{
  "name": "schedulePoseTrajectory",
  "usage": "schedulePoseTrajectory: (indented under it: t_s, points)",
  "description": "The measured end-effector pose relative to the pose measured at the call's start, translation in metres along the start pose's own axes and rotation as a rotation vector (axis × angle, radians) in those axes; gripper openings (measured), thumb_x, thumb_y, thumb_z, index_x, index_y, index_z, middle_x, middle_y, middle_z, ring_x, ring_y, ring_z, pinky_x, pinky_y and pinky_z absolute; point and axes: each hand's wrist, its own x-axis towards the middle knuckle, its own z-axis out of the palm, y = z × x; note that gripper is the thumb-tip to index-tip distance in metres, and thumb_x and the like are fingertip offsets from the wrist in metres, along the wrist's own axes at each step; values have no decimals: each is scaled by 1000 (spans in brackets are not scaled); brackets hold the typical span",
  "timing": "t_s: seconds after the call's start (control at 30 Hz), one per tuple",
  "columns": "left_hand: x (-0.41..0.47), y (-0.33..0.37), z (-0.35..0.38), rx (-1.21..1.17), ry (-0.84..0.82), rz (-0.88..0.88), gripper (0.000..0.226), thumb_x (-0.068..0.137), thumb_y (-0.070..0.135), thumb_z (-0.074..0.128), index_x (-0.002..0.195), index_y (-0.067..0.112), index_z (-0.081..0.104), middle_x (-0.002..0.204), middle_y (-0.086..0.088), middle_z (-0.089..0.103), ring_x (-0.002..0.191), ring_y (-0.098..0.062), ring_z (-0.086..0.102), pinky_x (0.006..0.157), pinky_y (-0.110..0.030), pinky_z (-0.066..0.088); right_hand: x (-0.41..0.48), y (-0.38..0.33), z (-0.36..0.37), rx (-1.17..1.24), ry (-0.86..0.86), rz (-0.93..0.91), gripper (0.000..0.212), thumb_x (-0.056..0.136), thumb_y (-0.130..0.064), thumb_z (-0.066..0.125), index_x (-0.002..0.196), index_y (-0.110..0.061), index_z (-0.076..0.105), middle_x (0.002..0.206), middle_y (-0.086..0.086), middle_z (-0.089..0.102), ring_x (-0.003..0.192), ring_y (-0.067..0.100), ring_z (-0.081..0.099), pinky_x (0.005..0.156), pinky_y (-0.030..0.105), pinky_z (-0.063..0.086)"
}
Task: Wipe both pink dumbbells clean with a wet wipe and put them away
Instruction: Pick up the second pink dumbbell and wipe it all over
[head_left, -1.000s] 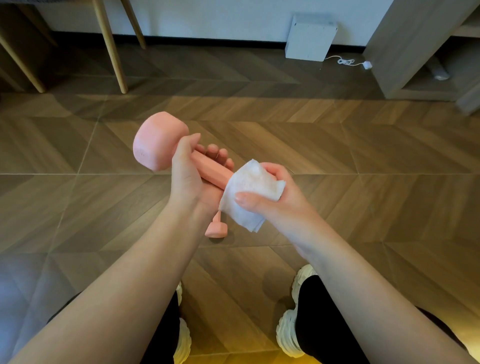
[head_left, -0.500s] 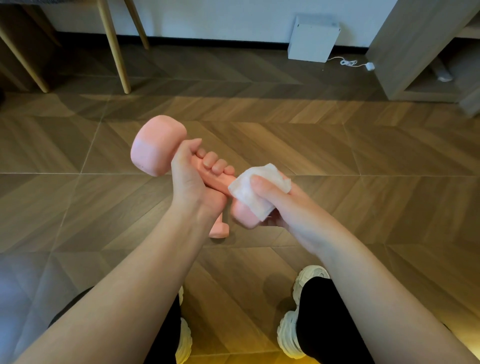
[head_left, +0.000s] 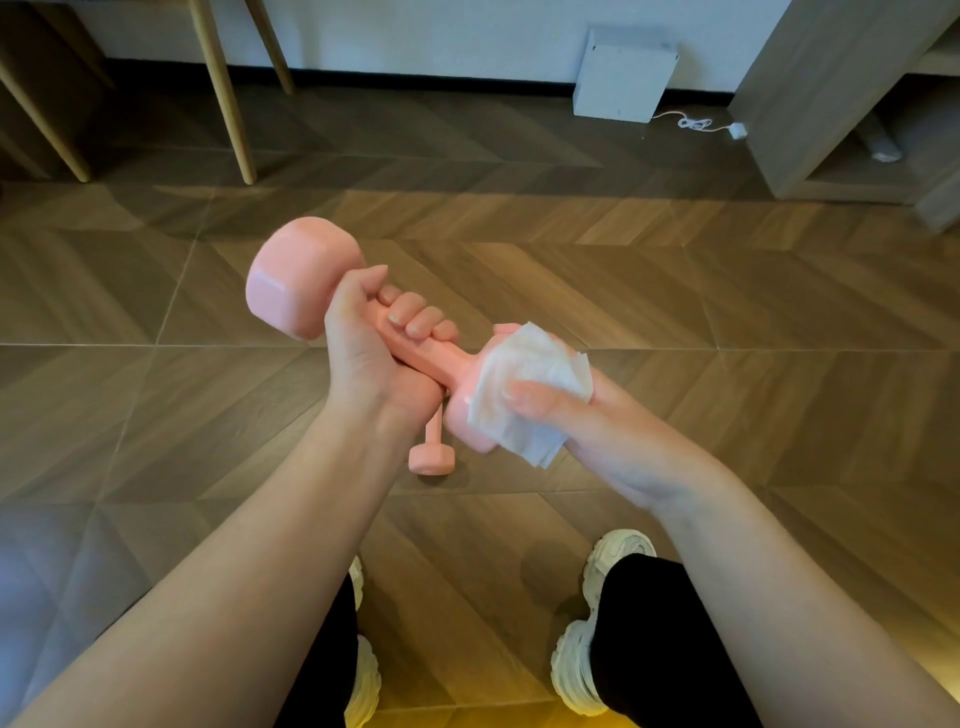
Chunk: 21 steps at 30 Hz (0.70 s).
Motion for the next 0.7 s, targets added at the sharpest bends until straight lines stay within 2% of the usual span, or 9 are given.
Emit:
schedulePoseTrajectory:
  t_s: [0.1, 0.17, 0.23, 0.3, 0.4, 0.53, 0.6, 0.7]
  points:
    - [-3, 0, 0, 3, -16, 12, 34, 88, 22, 50, 58, 20, 34, 50, 8, 25, 43, -11, 25, 49, -23, 29, 4, 2, 12, -12, 71, -29, 56, 82, -30, 64, 132, -9, 46, 94, -6, 62, 79, 6, 62, 63, 16, 49]
    - [-5, -1, 2, -2, -22, 24, 34, 89, 22, 50, 59, 20, 34, 50, 7, 26, 42, -11, 25, 49, -23, 29, 7, 4, 16, 30, 107, 28, 53, 83, -45, 64, 126, -16, 52, 94, 2, 64, 80, 16, 61, 65, 23, 51]
    - [-4, -2, 4, -10, -13, 32, 32, 89, 23, 51, 61, 19, 37, 51, 6, 29, 43, -11, 30, 50, -23, 33, 8, 3, 13, 99, 126, 83, 46, 83, -53, 60, 120, -25, 58, 103, 6, 67, 90, 22, 63, 73, 33, 53]
    - [-1, -2, 4, -3, 6, 26, 28, 88, 22, 55, 63, 17, 41, 56, 4, 40, 48, -13, 41, 57, -24, 41, 7, 6, 9, 141, 124, 35, 37, 85, -44, 59, 117, -27, 59, 103, -2, 67, 93, 15, 63, 74, 31, 53]
    - [1, -2, 2, 25, 37, 2, 27, 85, 22, 61, 64, 16, 45, 60, 1, 50, 55, -17, 53, 68, -29, 47, 5, 5, 10, 39, 177, -80, 46, 78, -28, 69, 122, -26, 54, 101, -16, 66, 94, 1, 64, 73, 19, 51]
    - [-3, -6, 4, 25, 42, -13, 31, 87, 19, 57, 63, 17, 38, 52, 4, 34, 45, -13, 35, 55, -24, 38, 8, 5, 14, -2, 305, -110, 36, 79, -38, 65, 112, -24, 59, 94, -14, 67, 85, -1, 63, 71, 17, 51]
    - [-4, -3, 5, 36, 37, -4, 31, 88, 19, 55, 62, 18, 38, 52, 5, 32, 44, -12, 32, 52, -23, 36, 7, 3, 7, 0, 224, -58, 36, 84, -40, 60, 116, -25, 60, 94, -14, 67, 89, 1, 63, 74, 18, 48]
    - [-4, 2, 4, -23, 32, 0, 32, 88, 20, 53, 60, 18, 37, 51, 7, 29, 41, -11, 30, 48, -21, 36, 1, -4, -2, 5, 54, -27, 47, 82, -29, 64, 129, -27, 55, 110, -9, 64, 101, 3, 62, 81, 19, 49]
